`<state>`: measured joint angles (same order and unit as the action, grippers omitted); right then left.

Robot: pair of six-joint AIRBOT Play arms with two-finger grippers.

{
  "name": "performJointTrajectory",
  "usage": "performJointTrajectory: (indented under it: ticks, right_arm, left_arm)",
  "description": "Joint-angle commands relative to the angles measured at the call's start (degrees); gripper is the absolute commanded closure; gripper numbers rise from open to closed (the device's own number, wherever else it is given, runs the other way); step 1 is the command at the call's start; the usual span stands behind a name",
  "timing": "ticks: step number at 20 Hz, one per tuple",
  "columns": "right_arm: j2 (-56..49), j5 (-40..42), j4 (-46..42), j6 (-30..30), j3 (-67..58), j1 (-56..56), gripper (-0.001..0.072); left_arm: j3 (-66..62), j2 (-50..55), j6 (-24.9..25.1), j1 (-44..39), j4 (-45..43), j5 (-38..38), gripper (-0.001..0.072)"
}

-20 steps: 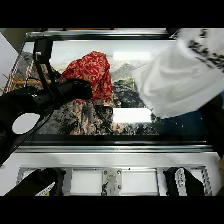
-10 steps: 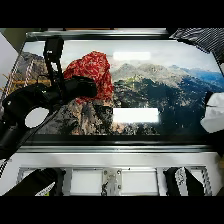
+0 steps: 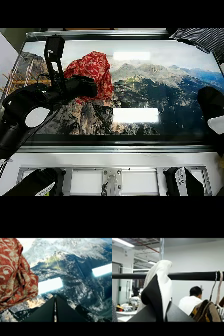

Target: Fold the clothes and pants, and hang the long-sleeved shirts on hangers.

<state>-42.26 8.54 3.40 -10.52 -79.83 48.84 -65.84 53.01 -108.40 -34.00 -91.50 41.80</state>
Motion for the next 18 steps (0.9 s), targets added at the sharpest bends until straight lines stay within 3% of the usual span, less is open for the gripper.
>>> performJointTrajectory:
  ticks: [1,16,18]
  right_arm:
    - [0.46,0.48,-0.20,-0.20,-0.31,0.04,0.0696]
    - [-1.46,3.23,0.33,-0.17,-0.28,1.46,0.0696]
    - [-2.49,3.26,3.43,-0.20,-0.28,3.41,0.0696]
  left_arm:
    - [-0.04,0.04,0.00,0.04,0.00,0.02,0.0691]
    - [-0.04,0.04,0.00,0.04,0.02,0.20,0.0691]
    - [-0.04,0.04,0.00,0.04,0.00,0.20,0.0691]
